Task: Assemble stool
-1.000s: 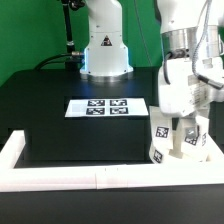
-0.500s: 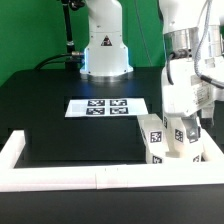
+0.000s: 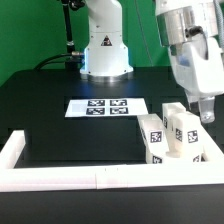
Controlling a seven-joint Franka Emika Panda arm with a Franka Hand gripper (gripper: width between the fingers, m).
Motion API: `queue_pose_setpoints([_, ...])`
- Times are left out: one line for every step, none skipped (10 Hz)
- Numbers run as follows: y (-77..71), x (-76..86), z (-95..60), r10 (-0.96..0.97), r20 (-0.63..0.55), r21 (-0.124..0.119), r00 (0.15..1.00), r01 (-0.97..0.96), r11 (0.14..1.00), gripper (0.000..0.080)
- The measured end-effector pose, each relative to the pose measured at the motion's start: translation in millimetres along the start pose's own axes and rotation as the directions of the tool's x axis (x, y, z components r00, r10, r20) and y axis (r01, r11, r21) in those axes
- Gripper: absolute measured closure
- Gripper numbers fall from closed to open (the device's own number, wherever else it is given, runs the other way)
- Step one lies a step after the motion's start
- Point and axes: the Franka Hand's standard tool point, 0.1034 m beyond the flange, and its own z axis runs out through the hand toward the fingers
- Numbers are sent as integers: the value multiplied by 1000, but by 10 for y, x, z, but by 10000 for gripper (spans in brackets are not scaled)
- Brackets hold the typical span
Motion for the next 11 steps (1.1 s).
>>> queue_pose_setpoints([15, 10, 18, -35, -5, -1, 999, 35, 999, 150])
queue_pose_setpoints([14, 20, 17, -96, -8, -3, 995, 96, 995, 150])
queue_pose_setpoints([13, 36, 15, -163, -13, -6, 987, 163, 987, 150])
queue_pose_setpoints([14, 36, 15, -197, -16, -9, 980, 197, 980, 150])
queue_pose_setpoints([43, -36, 5, -478, -1, -100, 879, 475, 874, 150])
queue_pose_setpoints([-10, -45, -18, -637, 16, -113, 771, 634, 765, 150])
queue_pose_setpoints([29, -50, 1, -756, 61, -126, 652, 756, 642, 150])
queue_pose_setpoints([54, -94, 20, -824, 77, -127, 561, 826, 550, 150])
queue_pose_setpoints([46, -79, 18, -845, 79, -123, 529, 846, 519, 150])
queue_pose_setpoints([45, -55, 15, -873, 84, -124, 481, 874, 470, 150])
queue_pose_setpoints([44, -37, 13, -905, 91, -125, 416, 906, 404, 150])
